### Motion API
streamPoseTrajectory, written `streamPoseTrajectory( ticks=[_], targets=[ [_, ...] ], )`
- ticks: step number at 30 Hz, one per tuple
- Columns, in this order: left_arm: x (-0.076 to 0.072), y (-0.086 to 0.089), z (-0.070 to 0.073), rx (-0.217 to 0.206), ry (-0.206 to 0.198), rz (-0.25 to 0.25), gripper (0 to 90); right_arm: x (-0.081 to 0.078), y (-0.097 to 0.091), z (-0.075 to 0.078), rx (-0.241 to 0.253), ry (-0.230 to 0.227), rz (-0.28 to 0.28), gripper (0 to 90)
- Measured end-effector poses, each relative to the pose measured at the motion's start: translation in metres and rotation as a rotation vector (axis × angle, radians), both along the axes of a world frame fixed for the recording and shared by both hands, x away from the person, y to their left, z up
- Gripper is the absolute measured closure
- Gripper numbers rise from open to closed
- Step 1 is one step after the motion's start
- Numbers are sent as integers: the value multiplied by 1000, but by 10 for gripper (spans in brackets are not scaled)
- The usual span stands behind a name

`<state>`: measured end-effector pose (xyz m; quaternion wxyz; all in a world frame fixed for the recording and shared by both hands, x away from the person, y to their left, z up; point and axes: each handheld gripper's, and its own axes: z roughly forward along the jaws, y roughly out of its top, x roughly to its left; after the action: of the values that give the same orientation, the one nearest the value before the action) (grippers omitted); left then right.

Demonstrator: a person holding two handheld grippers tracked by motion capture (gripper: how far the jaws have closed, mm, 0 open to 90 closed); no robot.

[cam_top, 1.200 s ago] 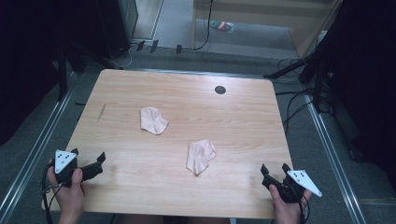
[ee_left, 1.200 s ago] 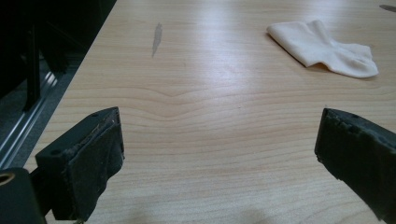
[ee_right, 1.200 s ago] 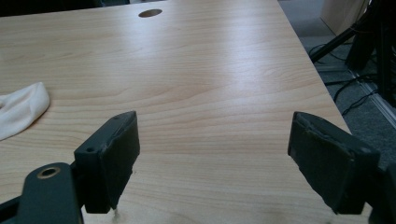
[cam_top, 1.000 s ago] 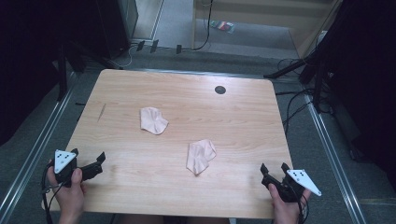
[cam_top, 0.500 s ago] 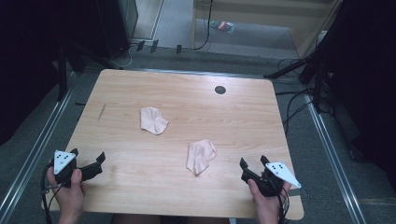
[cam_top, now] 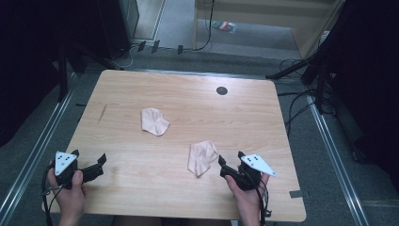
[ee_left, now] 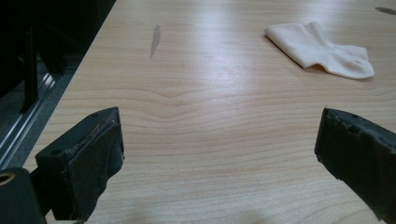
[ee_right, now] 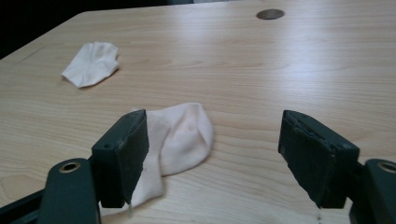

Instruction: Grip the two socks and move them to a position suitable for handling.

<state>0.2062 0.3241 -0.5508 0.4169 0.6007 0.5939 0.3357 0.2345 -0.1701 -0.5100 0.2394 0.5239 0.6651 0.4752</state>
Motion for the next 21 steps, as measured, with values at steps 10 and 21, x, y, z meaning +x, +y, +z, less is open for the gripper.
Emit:
streamPoseTrajectory(
  ticks=[10, 21],
  targets=[
    [0, 0, 0, -1, -1, -2, 16, 19, 42, -16, -68, 62, 57, 330],
    [0, 0, 0, 6, 5, -6, 16, 37, 68, -40, -152, 176, 127, 381]
  ],
)
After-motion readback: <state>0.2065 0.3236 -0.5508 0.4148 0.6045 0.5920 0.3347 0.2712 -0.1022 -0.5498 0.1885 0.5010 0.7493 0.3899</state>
